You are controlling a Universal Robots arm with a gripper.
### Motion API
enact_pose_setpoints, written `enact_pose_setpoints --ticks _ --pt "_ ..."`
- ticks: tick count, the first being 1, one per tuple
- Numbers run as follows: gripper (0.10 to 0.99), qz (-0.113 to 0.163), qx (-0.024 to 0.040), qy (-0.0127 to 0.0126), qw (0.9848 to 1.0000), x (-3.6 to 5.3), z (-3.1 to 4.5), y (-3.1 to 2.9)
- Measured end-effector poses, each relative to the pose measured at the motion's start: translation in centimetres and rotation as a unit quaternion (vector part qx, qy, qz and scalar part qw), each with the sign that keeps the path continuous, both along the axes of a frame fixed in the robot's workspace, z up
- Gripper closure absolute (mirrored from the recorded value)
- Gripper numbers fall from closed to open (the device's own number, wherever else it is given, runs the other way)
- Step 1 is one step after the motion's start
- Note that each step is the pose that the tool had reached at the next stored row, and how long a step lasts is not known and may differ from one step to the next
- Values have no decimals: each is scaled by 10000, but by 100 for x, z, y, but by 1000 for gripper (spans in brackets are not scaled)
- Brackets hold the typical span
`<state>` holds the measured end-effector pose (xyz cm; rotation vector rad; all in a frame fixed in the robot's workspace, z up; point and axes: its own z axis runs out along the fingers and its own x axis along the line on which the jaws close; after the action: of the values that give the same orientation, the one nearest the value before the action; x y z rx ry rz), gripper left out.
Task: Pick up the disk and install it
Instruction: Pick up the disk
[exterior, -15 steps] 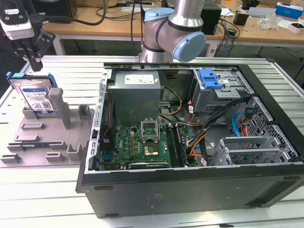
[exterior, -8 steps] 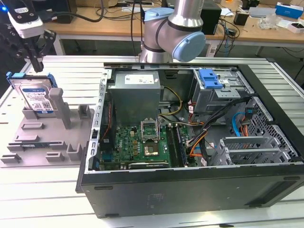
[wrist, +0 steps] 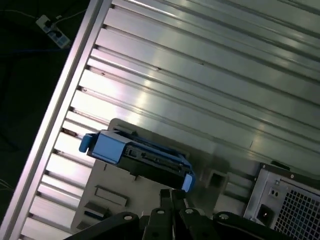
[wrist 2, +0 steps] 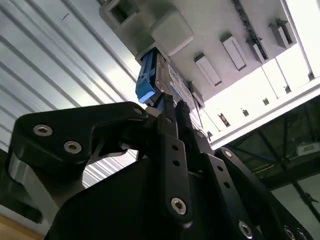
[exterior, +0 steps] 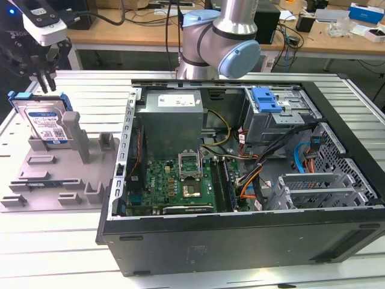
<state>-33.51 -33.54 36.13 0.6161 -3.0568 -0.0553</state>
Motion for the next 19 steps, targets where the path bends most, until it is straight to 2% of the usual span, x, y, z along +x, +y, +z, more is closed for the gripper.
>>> enact_pose_setpoints --ticks 1,5,6,8,13,14,16,17,19 --pt "918 98 0 -2 10000 0 -1 0" --pt "671 541 0 -16 9985 0 -6 0" --pt "671 631 0 -20 9980 0 -7 0" --pt "545 908 -1 -36 9959 0 -11 0" --pt "545 1332 -6 -73 9911 0 -13 0" --pt "545 1419 -6 -79 9898 0 -13 0" --pt "545 1658 -7 -95 9861 0 -15 0" --pt "545 1736 -8 -100 9848 0 -16 0" --pt "545 1971 -9 -117 9803 0 -18 0"
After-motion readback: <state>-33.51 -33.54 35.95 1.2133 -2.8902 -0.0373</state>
